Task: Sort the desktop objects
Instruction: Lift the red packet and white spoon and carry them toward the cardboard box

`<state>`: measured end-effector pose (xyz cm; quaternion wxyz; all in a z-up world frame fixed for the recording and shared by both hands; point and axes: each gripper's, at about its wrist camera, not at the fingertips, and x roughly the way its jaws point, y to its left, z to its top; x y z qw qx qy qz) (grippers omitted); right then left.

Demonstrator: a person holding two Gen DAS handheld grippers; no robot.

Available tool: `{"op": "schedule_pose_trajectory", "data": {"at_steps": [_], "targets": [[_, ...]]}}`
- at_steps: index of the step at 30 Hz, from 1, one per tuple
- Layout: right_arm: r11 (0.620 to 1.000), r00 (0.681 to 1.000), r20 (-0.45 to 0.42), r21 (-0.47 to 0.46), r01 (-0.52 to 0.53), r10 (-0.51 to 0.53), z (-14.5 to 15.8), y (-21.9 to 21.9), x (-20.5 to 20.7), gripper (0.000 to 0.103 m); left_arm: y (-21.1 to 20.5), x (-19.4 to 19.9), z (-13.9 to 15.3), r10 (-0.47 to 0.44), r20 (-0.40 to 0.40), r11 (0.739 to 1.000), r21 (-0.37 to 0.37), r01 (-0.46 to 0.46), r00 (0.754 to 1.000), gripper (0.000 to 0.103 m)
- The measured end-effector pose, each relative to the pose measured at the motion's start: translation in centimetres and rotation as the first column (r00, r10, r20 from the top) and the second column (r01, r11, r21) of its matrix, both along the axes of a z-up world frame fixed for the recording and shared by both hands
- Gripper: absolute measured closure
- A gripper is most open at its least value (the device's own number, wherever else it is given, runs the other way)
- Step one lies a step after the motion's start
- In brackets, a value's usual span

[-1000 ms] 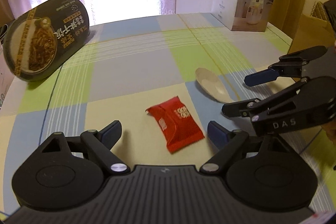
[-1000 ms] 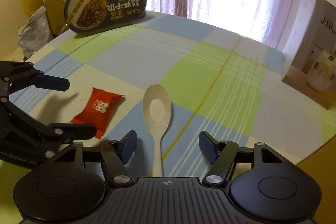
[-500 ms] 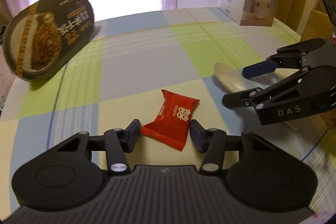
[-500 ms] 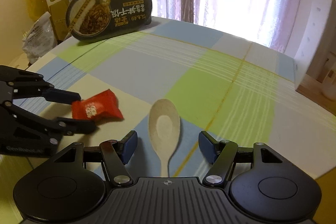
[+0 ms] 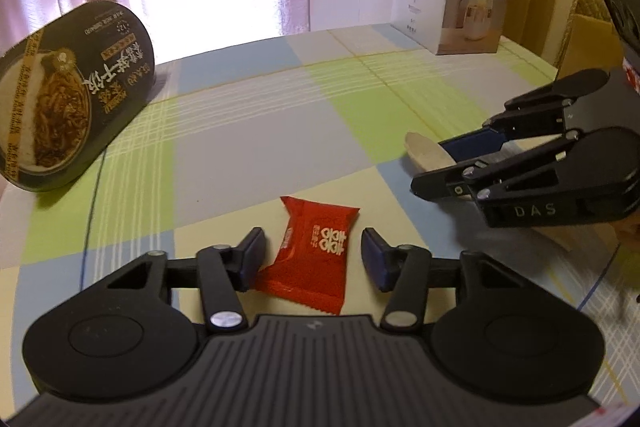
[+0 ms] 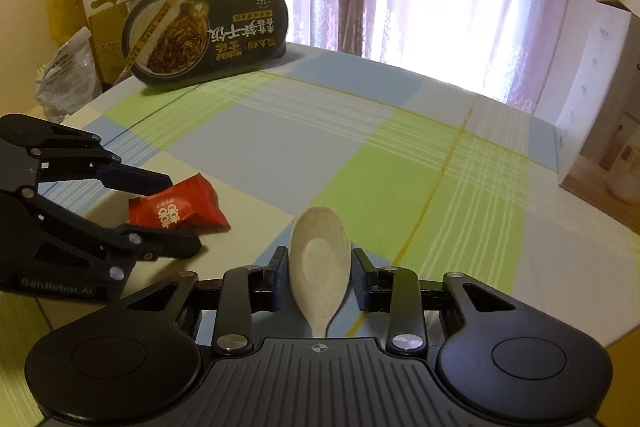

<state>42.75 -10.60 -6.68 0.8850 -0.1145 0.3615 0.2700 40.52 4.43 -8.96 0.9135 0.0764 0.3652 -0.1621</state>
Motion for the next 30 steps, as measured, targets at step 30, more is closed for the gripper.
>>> {"op": "schedule_pose_trajectory", "data": {"at_steps": [30], "targets": [[0.975, 0.967, -0.126, 0.016, 0.223, -0.220, 3.3, -5.5, -22.4, 0.073, -3.8, -24.0, 2.0, 0.090, -0.103, 0.994, -0.053, -0.096, 0.991, 0.081]]}}
